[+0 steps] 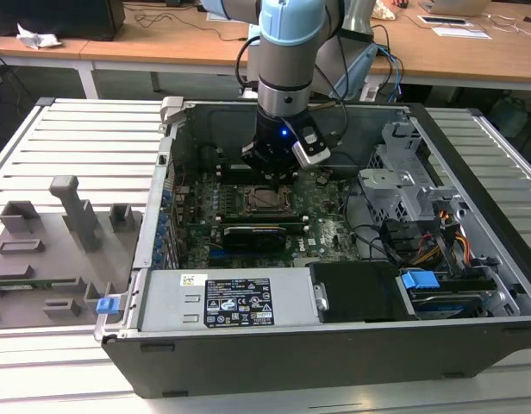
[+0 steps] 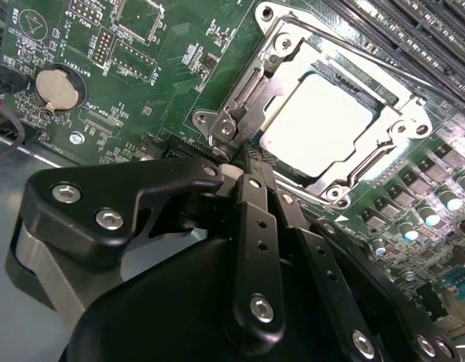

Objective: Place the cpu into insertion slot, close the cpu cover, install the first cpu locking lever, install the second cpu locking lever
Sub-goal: 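Install the first cpu locking lever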

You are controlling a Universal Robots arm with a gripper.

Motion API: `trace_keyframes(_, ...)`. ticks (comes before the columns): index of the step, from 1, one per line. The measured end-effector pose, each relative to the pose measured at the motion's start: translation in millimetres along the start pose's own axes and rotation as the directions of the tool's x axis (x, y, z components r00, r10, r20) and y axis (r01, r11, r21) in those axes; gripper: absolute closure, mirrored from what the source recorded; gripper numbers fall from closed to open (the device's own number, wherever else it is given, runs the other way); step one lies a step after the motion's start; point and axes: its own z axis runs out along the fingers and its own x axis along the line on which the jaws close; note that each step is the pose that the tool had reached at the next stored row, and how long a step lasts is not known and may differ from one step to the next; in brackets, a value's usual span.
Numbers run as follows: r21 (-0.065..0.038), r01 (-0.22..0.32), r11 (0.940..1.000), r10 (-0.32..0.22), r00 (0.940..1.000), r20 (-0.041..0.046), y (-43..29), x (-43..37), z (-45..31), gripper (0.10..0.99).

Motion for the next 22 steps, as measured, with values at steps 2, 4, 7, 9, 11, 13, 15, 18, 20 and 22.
trace_keyframes(2,0.002,0.0,1.0,0.0,1.0,-0.0002,-0.1,0.0,0.8,0.98)
trace_keyframes(4,0.003,0.0,1.0,0.0,1.0,-0.0002,-0.2,0.1,2.5,0.98)
trace_keyframes(7,0.002,0.0,1.0,0.0,1.0,-0.0003,-0.4,0.2,2.9,0.98)
trace_keyframes(9,-0.002,0.0,1.0,0.0,1.0,-0.0008,-0.7,0.4,2.4,0.98)
trace_keyframes(11,-0.005,0.0,1.0,0.0,1.0,-0.0012,-0.8,0.4,2.2,0.98)
trace_keyframes(13,-0.006,0.0,1.0,0.0,1.0,-0.0013,-0.9,0.5,2.0,0.98)
trace_keyframes(15,-0.007,0.0,1.0,0.0,1.0,-0.0012,-0.8,0.4,1.8,0.98)
trace_keyframes(18,-0.009,0.0,1.0,0.0,1.0,-0.0005,-0.3,0.1,1.0,0.98)
trace_keyframes(20,-0.01,0.0,0.9999,0.0,1.0,0.0005,0.3,-0.2,0.8,0.98)
trace_keyframes(22,-0.01,0.0,0.9999,0.0,1.0,0.0005,0.3,-0.3,0.1,0.98)
